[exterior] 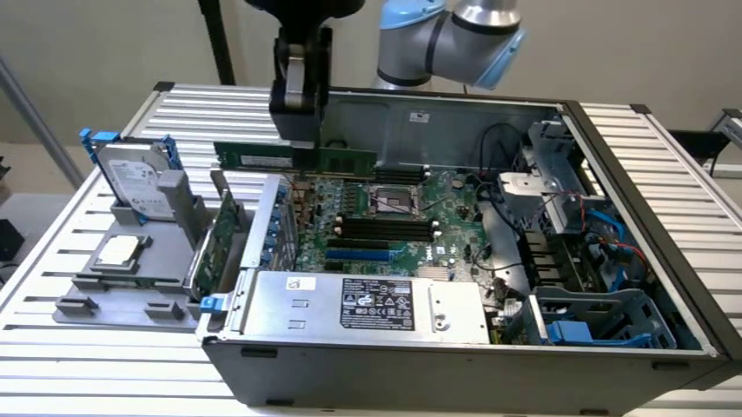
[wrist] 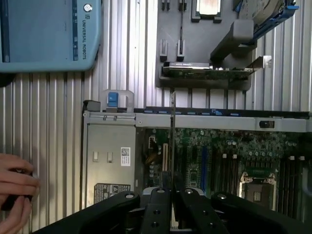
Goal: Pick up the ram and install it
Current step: 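Pick up the ram and move it above insertion slot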
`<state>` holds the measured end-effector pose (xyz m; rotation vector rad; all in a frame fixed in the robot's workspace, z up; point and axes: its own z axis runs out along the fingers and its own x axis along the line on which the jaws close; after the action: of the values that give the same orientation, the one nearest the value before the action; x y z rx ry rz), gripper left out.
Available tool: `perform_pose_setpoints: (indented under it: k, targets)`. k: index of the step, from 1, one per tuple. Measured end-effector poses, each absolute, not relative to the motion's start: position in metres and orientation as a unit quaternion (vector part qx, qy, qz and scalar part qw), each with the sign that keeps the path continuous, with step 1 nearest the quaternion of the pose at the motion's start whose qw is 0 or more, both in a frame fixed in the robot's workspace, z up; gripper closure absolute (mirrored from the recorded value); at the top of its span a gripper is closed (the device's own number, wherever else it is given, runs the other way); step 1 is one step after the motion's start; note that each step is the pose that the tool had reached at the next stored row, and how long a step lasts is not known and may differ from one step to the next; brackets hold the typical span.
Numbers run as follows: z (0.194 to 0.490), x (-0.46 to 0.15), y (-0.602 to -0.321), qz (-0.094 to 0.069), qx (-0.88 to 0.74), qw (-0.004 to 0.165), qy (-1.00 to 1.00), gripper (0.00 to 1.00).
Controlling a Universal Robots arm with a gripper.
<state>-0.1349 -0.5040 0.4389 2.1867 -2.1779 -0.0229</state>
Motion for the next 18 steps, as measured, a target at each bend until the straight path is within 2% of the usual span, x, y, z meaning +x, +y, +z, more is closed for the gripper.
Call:
perform_pose_setpoints:
  k: [18]
  targets:
    - [0.424,-0.088,-0.442,-0.004,0.708,0.03,-0.705,0.86]
